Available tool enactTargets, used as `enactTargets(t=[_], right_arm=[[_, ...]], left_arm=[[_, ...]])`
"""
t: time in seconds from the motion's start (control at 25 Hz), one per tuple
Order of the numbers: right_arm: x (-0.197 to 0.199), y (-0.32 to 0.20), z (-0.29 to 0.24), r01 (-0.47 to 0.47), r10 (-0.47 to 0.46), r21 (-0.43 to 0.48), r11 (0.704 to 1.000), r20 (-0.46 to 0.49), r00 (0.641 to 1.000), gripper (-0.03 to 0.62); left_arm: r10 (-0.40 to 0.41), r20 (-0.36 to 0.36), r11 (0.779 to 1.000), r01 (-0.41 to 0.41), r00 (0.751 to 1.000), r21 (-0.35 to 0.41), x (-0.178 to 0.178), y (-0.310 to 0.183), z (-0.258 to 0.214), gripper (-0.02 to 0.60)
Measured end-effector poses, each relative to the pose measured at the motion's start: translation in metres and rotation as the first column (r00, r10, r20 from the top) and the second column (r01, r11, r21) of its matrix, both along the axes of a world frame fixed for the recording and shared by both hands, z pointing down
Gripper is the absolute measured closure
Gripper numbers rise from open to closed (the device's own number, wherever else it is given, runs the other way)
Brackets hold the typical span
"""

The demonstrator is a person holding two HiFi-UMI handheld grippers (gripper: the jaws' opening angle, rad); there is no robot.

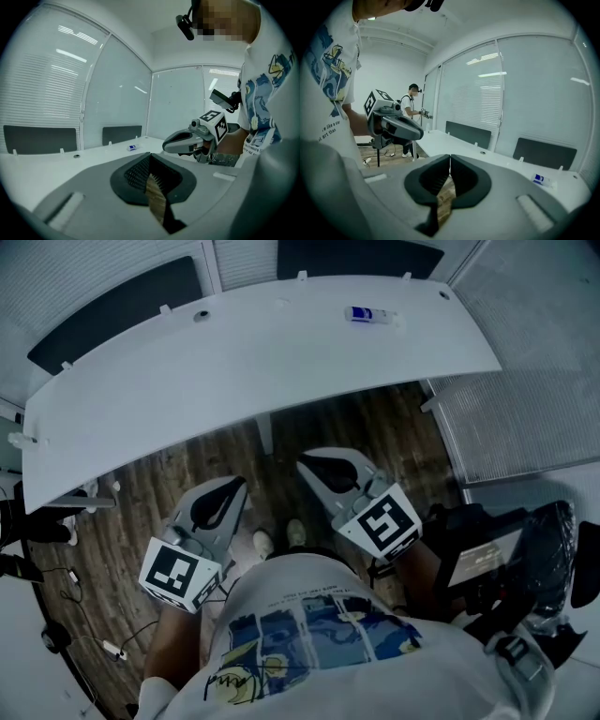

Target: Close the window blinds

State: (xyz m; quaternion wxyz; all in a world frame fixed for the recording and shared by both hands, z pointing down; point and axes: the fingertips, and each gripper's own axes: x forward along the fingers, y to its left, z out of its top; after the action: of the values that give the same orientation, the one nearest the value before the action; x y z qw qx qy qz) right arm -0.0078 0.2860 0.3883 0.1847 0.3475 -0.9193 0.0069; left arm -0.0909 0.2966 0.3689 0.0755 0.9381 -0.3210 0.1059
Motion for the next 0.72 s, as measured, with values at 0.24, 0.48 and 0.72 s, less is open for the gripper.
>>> enactTargets(t=[0.24,0.48,0.72], right_arm=[[-0.0032,-0.0014,-0.0023,0.006,-0.006,0.005,1.0,-0.006,1.0,0.589],[-0.0044,-0.0029,-0.0032,0.008,-0.008,0.012,1.0,-0.016,1.0,0.589],[-0.0076,-0.0046,-0.0046,0.002,-0.002,0.019,1.0,-0.01,1.0,0.589]], left_arm=[[0.0,0.0,1.0,0.0,1.0,-0.003,-0.0016,0.0,0.001,0.577],[-0.001,0.0,1.0,0.001,1.0,0.003,-0.0035,-0.0017,-0.001,0.577],[0.0,0.005,1.0,0.0,1.0,0.002,-0.0069,-0.0022,-0.0009,0.577]])
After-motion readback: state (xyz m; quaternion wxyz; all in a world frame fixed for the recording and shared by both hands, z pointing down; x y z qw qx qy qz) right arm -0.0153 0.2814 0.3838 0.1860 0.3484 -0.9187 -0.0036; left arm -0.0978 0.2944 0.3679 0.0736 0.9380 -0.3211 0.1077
